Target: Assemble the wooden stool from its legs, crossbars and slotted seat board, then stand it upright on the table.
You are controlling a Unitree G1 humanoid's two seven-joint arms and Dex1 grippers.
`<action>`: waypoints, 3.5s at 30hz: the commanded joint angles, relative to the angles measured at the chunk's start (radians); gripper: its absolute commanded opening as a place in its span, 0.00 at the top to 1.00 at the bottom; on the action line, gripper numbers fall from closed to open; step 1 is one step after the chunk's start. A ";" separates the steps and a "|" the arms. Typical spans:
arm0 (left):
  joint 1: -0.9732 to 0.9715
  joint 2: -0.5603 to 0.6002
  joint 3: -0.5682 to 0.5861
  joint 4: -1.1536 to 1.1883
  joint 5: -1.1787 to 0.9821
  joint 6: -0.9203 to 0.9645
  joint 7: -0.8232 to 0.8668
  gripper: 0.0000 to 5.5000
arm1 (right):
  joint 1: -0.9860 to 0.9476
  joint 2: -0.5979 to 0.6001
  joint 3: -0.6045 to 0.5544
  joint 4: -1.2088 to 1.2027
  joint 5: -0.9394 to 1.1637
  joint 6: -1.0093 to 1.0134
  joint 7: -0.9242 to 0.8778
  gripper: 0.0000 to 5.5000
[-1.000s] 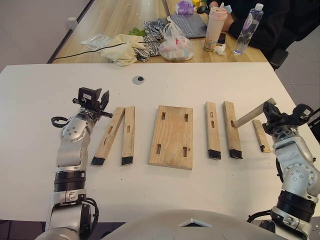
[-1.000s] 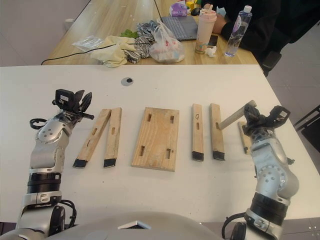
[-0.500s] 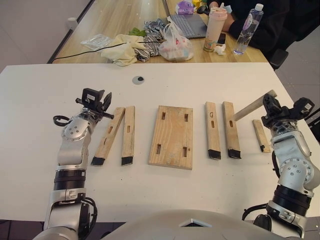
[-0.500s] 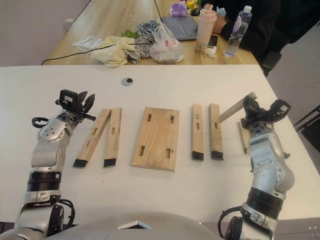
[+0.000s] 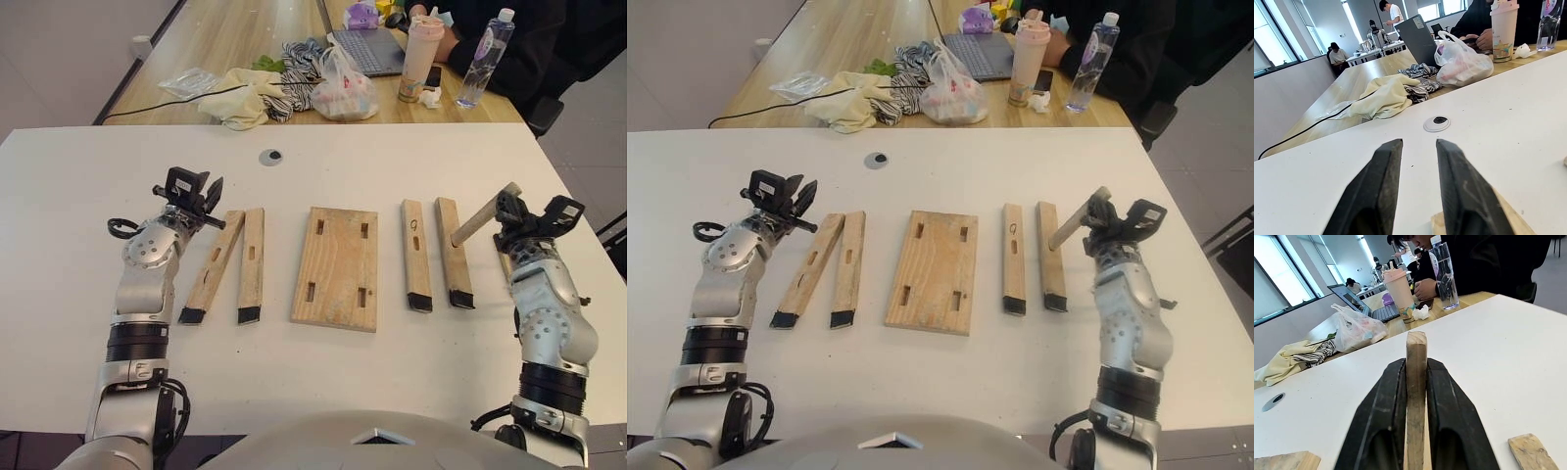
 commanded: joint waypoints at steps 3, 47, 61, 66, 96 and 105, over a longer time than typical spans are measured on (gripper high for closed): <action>-0.047 -0.003 -0.017 0.026 -0.001 -0.011 -0.022 0.78 | 0.080 0.082 0.143 0.306 -0.324 -0.397 -0.070 0.93; -0.066 -0.028 -0.030 0.045 0.014 -0.033 0.003 0.78 | 0.230 0.099 0.115 0.427 -0.380 -0.473 -0.065 0.86; -0.103 -0.042 -0.046 0.092 0.021 -0.056 0.007 0.78 | -0.054 0.042 0.167 0.766 -0.465 -0.677 -0.013 0.93; -0.167 -0.034 -0.060 0.149 0.030 -0.073 -0.022 0.78 | -0.299 0.050 0.161 1.078 -0.458 -0.740 -0.009 0.93; -0.159 -0.042 -0.055 0.154 0.031 -0.092 -0.011 0.78 | -0.373 0.014 0.169 0.767 -0.389 -0.438 0.122 0.67; -0.112 -0.066 -0.054 0.112 0.028 -0.087 0.025 0.78 | -0.384 -0.046 0.195 0.441 -0.400 -0.094 0.125 0.67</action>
